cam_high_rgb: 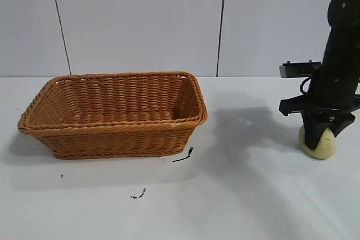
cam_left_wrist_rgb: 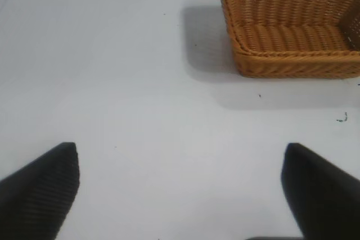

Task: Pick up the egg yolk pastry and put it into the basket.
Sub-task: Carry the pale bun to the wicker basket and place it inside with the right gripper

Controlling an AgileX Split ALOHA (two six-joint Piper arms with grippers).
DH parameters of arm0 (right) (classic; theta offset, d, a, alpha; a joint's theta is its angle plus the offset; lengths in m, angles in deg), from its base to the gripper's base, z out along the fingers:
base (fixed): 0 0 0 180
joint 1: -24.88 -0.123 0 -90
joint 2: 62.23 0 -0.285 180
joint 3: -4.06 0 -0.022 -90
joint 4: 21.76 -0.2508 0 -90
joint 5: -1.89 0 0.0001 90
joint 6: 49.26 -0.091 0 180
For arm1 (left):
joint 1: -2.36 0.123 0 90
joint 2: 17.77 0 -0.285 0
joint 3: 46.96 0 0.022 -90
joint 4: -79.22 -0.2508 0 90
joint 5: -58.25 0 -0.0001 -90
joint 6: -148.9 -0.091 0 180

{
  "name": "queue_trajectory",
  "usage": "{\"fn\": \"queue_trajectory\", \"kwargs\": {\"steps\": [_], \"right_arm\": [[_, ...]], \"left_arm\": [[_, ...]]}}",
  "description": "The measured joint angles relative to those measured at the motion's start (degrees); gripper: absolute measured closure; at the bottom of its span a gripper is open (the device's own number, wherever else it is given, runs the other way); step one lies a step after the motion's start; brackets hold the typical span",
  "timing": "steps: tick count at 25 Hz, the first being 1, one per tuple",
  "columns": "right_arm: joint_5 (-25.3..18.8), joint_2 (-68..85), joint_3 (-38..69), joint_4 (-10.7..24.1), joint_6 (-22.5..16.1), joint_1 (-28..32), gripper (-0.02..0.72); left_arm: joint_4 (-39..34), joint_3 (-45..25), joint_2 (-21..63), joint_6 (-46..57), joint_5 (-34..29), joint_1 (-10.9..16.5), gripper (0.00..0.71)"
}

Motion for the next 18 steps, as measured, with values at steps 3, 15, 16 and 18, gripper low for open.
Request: {"fn": "queue_trajectory", "kwargs": {"steps": [3,15,16,18], "right_arm": [[-0.2,5.0,0.0,0.0,0.0,0.0,0.559],[-12.0,13.6,-12.0,-2.6,0.0,0.0,0.562],[-12.1,13.6,-13.0,-3.3,0.0,-0.2,0.563],[-12.2,13.6,-15.1,-3.5,0.0,-1.1,0.562]], "left_arm": [[0.0,0.0,0.0,0.0,0.0,0.0,0.014],[0.0,0.0,0.0,0.0,0.0,0.0,0.014],[0.0,0.0,0.0,0.0,0.0,0.0,0.014],[0.0,0.0,0.0,0.0,0.0,0.0,0.014]]}}
